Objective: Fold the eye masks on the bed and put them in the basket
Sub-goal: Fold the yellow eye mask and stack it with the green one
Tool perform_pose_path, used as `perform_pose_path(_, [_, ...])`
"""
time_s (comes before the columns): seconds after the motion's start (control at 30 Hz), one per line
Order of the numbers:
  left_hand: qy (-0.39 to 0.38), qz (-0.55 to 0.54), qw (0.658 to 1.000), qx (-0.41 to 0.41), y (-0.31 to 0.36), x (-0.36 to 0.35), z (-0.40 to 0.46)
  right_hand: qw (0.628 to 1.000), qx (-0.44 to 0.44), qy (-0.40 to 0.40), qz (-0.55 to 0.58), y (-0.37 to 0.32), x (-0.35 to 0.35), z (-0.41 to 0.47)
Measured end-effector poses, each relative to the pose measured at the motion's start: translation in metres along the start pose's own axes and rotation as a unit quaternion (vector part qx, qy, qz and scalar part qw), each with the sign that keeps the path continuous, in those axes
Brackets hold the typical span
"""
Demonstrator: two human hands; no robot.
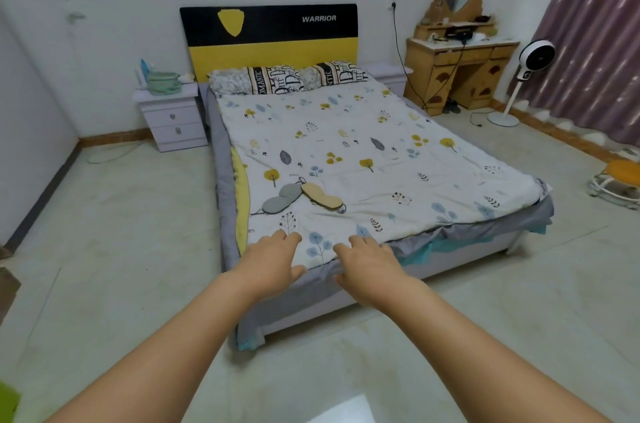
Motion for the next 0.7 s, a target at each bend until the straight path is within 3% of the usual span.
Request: perform_pose_path(0.7, [-0.038,-0.015,0.998,-0.039,-0.041,0.023,0.199,0.999,-0.044,-0.015,0.02,0.046,0.031,0.196])
Point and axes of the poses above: each hand's wrist, its own z-axis towards the middle knuckle, its own x-axis out of the back of the hand, y = z × x, the point moved 10 cm from there along z, towards the middle knuckle, and after that the axes turned 3 degrees about -z, right-handed, at the moved point
